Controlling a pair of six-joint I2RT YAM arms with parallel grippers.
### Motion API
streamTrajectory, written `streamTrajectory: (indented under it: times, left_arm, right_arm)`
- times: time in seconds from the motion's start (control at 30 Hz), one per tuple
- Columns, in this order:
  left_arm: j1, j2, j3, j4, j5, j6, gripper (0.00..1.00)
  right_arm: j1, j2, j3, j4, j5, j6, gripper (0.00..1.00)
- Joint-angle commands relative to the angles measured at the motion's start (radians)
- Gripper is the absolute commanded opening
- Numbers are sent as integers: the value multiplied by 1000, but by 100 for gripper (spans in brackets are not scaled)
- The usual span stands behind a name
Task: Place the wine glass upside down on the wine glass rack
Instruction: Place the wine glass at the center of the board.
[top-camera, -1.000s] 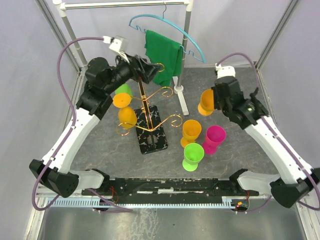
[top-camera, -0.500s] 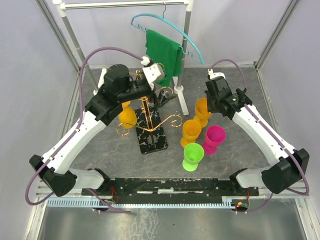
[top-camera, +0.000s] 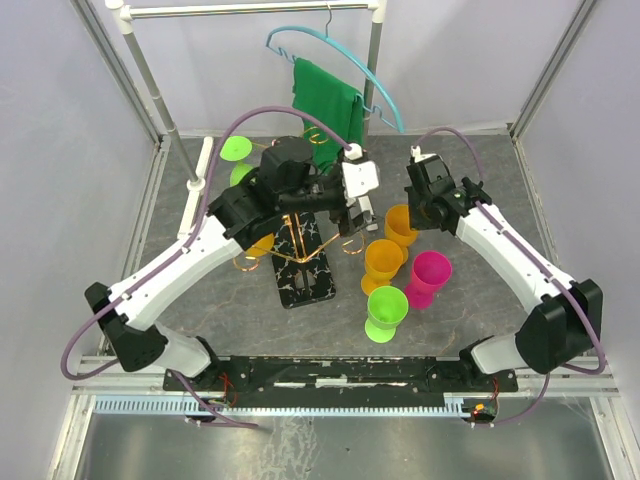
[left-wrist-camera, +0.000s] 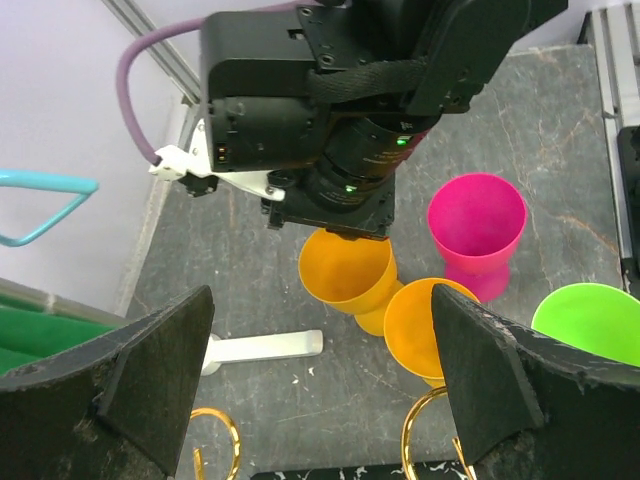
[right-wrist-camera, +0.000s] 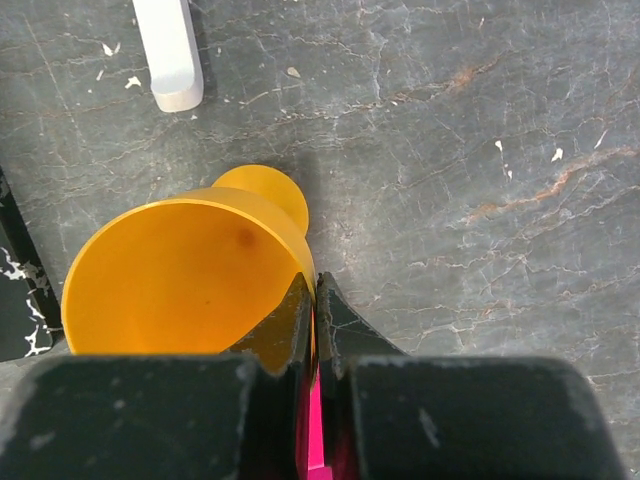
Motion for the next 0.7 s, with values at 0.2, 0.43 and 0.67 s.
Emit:
streamTrajectory:
  times: [0.2,0.43,0.67]
  left_arm:
    - [-97,102,55,-43,-134,101,95]
    - [-121,164,77,-60,-176,114,94]
    - [-128,215,99,-74,-192,116,88]
  right_arm:
    - [-30,31,-2,62,48,1,5]
    - [-40,32,10,72,42,-13,28]
    - [-65,-51,64,16,73,-33,39]
